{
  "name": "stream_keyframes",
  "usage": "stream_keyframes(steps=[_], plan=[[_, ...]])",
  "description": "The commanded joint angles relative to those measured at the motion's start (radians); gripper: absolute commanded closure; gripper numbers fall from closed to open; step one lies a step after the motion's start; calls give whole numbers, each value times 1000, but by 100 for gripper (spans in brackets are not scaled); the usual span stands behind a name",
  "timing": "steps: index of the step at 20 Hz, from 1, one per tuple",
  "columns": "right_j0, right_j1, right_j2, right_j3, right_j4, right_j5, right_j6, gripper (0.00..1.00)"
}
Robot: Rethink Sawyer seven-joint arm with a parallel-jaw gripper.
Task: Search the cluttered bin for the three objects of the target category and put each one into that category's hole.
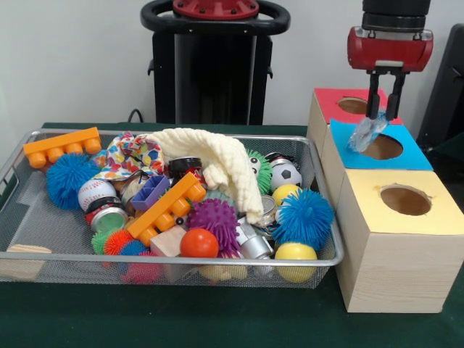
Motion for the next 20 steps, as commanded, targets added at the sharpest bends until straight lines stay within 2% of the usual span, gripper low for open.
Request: stream_keyframes(steps=[1,9,16,20], plan=[[-2,-2,105,-102,36,-7,378,100],[26,-45,206,-99,9,69,376,100],[34,-59,248,-92,-5,86,379,100],[32,-54,250,-86,-8,56,382,100]])
